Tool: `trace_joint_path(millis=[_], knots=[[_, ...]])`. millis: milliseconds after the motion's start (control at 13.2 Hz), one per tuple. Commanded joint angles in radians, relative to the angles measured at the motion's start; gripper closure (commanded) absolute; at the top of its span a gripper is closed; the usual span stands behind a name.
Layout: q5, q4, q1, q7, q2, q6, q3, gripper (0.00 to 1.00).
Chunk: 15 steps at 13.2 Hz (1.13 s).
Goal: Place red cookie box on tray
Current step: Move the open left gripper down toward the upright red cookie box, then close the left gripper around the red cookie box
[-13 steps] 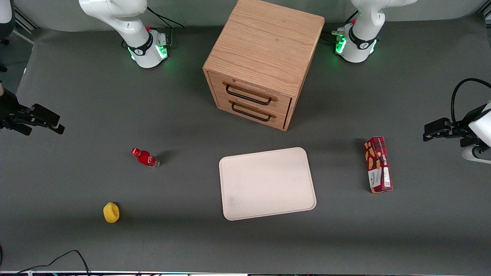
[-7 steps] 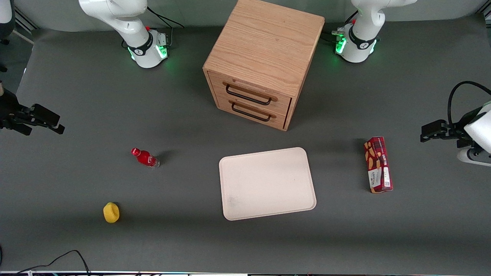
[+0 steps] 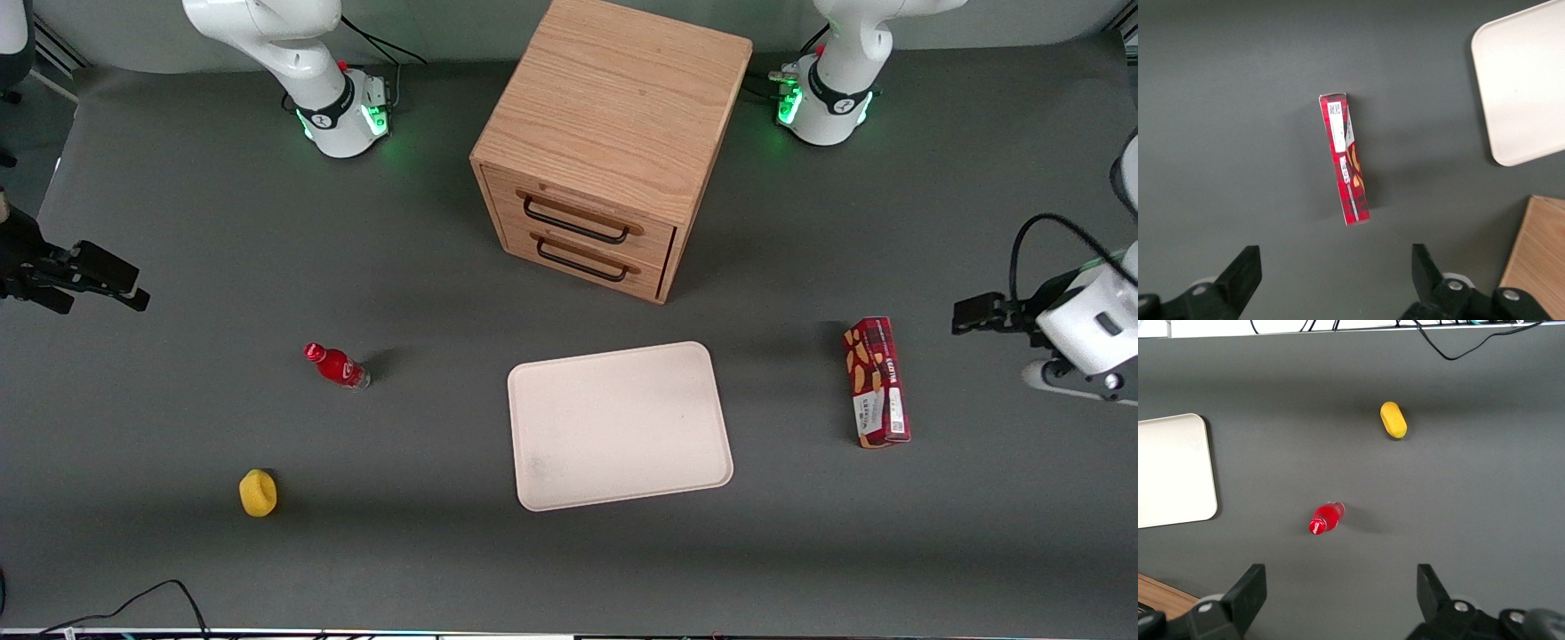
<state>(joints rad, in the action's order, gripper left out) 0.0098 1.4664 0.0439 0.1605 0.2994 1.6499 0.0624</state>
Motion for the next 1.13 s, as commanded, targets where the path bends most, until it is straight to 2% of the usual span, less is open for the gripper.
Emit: trace_joint_path(millis=[0,151,453,679,1057], knots=[[-0.024,0.196,0.007,0.002,-0.019,0.175,-0.006,0.0],[-0.03,0.297,-0.004,-0.028,-0.019,0.263,-0.007,0.0],[-0.024,0.357,-0.01,-0.065,0.044,0.361,-0.006,0.0],[-0.018,0.405,-0.018,-0.058,0.146,0.586,-0.006,0.0],[-0.013,0.404,0.001,0.031,0.159,0.597,-0.009,0.0]])
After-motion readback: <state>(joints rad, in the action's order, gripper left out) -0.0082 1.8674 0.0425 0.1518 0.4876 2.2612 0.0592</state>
